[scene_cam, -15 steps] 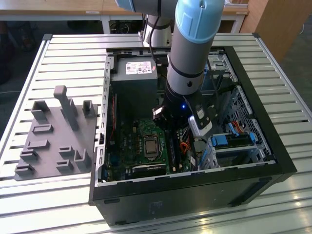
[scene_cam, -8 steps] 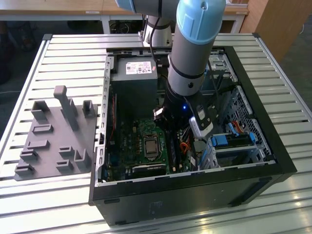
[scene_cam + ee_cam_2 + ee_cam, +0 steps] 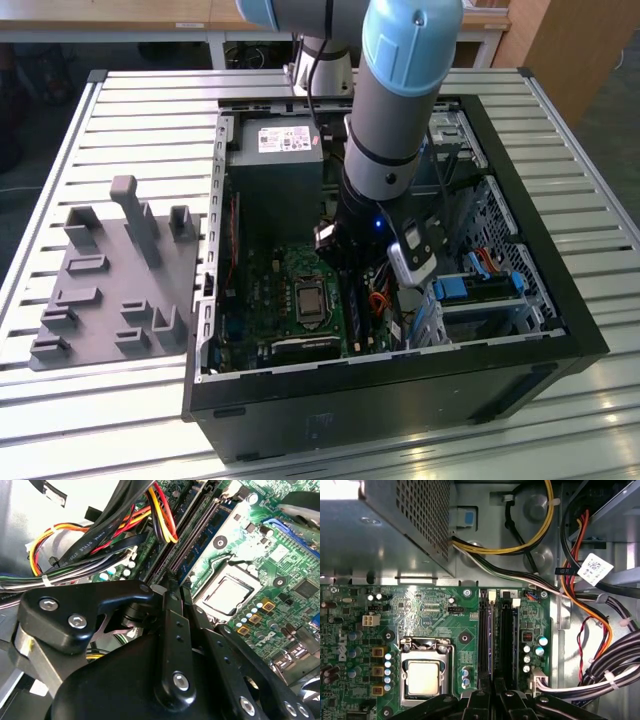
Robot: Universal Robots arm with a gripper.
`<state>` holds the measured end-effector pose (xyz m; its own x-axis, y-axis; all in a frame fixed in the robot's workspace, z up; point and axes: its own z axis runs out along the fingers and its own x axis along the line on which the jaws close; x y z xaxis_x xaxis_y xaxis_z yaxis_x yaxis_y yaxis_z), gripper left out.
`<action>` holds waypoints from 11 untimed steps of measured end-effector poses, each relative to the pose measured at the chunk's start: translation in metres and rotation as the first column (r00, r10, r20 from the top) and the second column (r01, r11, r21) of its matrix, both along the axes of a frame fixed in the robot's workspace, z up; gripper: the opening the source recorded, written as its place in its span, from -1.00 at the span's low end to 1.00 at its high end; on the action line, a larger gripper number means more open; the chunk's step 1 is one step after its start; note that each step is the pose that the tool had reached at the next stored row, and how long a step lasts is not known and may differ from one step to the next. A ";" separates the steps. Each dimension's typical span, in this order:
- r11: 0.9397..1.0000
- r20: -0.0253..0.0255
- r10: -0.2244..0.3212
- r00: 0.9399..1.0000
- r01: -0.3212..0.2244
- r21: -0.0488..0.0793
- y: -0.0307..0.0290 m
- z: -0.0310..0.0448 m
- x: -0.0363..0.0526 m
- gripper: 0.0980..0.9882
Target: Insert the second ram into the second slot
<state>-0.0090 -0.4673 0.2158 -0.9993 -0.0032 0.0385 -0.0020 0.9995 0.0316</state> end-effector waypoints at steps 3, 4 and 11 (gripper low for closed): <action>1.000 -0.002 0.000 1.000 0.000 0.000 0.0000 -0.0015 0.0000 -0.91; 1.000 -0.002 0.000 1.000 0.000 0.000 0.0000 -0.0020 0.0000 -0.91; 1.000 -0.003 0.000 1.000 0.000 0.000 0.0000 -0.0029 0.0000 -0.91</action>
<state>-0.0089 -0.4673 0.2129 -0.9991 -0.0032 0.0412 -0.0019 0.9995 0.0314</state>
